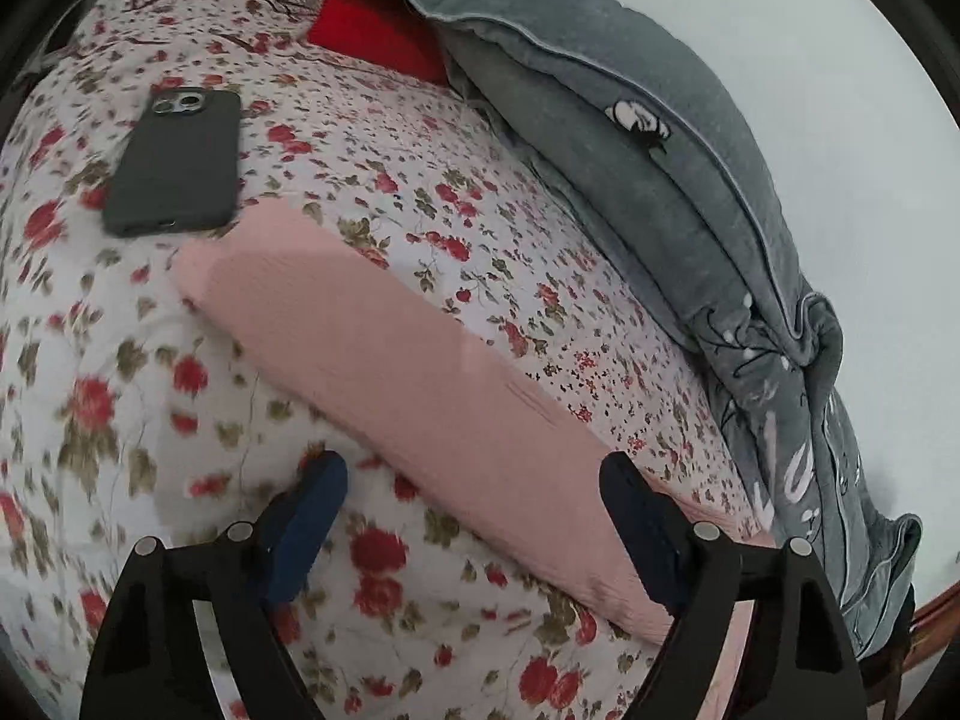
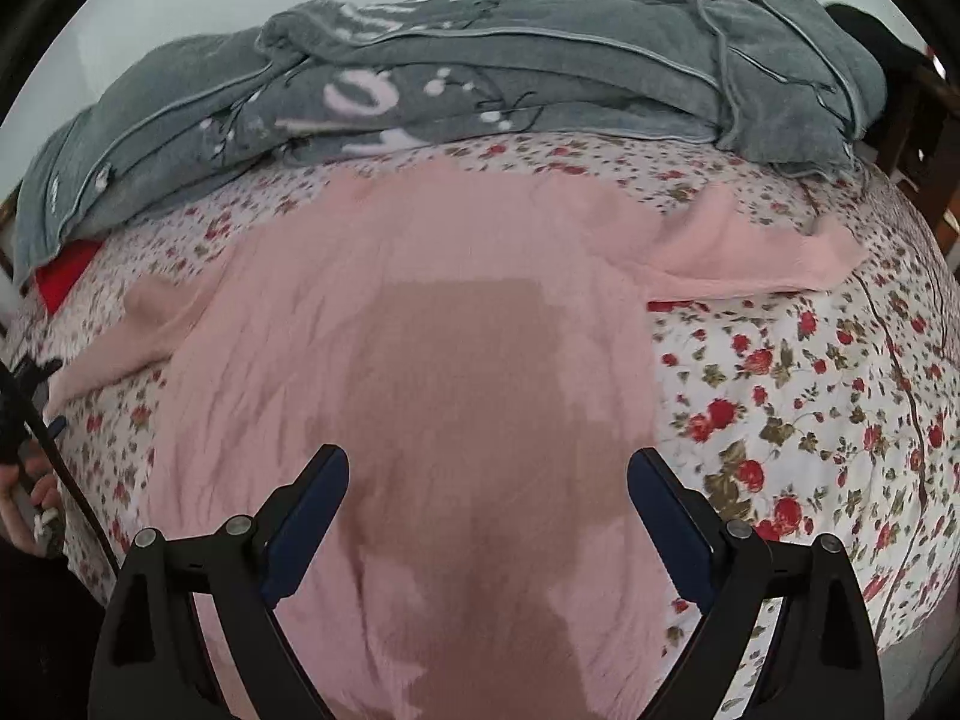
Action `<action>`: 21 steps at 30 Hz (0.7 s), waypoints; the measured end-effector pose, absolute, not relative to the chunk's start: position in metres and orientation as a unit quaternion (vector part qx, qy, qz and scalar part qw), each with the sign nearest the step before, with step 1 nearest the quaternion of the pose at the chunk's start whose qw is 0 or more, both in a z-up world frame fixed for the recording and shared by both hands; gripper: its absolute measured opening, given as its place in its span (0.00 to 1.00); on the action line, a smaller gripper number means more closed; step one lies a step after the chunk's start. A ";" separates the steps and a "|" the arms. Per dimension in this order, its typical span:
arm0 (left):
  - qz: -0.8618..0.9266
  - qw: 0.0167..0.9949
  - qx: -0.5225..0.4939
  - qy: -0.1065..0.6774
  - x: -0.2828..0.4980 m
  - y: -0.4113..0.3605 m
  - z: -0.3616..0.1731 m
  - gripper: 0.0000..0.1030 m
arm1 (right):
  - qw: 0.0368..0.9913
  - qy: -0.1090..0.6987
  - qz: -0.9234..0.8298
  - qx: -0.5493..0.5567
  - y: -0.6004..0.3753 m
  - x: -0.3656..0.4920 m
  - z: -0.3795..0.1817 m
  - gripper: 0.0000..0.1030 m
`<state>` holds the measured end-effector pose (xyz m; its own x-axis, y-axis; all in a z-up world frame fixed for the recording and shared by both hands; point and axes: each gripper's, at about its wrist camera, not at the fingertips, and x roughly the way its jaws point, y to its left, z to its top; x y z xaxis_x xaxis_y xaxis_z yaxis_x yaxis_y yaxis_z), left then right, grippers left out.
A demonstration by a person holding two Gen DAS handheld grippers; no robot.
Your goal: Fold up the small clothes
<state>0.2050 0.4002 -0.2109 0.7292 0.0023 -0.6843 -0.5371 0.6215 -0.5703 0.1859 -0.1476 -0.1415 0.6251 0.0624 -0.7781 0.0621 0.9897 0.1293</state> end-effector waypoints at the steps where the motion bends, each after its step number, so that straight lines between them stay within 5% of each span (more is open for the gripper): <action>1: 0.160 0.829 -0.411 0.344 0.210 0.404 -0.216 0.82 | 0.897 0.434 0.000 0.082 -0.153 0.189 -0.143 0.91; 6: 0.163 0.829 -0.423 0.328 0.210 0.410 -0.218 0.79 | 0.890 0.439 -0.004 0.124 -0.177 0.201 -0.150 0.91; 8: 0.171 0.824 -0.427 0.332 0.215 0.412 -0.220 0.70 | 0.887 0.441 0.000 0.136 -0.181 0.203 -0.154 0.91; 11: 0.185 0.814 -0.433 0.340 0.217 0.417 -0.218 0.37 | 0.884 0.444 0.004 0.144 -0.186 0.207 -0.158 0.91; 12: 0.185 0.807 -0.435 0.354 0.218 0.417 -0.219 0.12 | 0.885 0.443 0.004 0.142 -0.187 0.207 -0.158 0.91; 13: 0.179 0.802 -0.441 0.361 0.217 0.418 -0.219 0.07 | 0.886 0.442 0.003 0.138 -0.188 0.207 -0.159 0.91; 21: 0.182 0.835 -0.397 0.336 0.209 0.398 -0.176 0.08 | 0.889 0.433 0.021 0.146 -0.201 0.204 -0.159 0.91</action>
